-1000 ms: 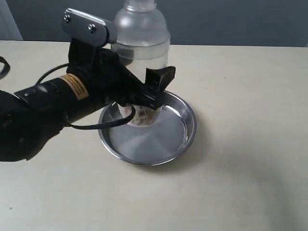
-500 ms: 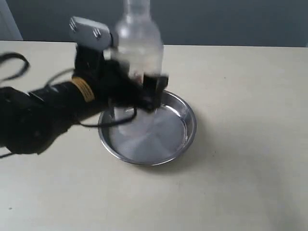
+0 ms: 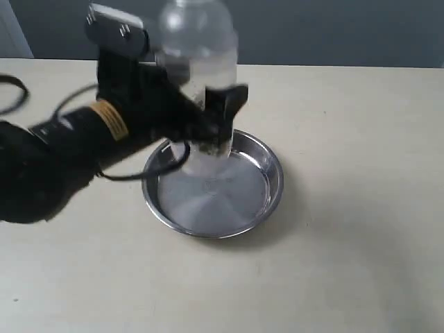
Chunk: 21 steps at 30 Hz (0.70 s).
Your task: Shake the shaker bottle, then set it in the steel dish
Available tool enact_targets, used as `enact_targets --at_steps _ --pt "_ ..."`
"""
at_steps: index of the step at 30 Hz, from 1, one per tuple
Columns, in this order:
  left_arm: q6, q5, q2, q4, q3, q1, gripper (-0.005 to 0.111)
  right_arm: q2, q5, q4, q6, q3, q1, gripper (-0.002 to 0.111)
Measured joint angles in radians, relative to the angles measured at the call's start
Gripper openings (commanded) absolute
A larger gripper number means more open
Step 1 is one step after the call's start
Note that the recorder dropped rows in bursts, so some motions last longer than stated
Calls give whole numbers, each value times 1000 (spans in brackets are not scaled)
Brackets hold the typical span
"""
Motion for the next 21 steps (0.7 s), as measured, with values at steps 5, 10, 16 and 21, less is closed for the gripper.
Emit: enact_targets --at_steps 5,10,16,21 --pt "-19 110 -9 96 -11 0 0 0 0 0 0 0 0 -1" --pt "-2 40 28 5 -37 0 0 0 0 0 0 0 0 -1" --pt "-24 102 -31 92 -73 -9 0 0 0 0 0 0 0 -1" --pt "16 115 33 7 -77 -3 0 0 -2 0 0 0 0 -1"
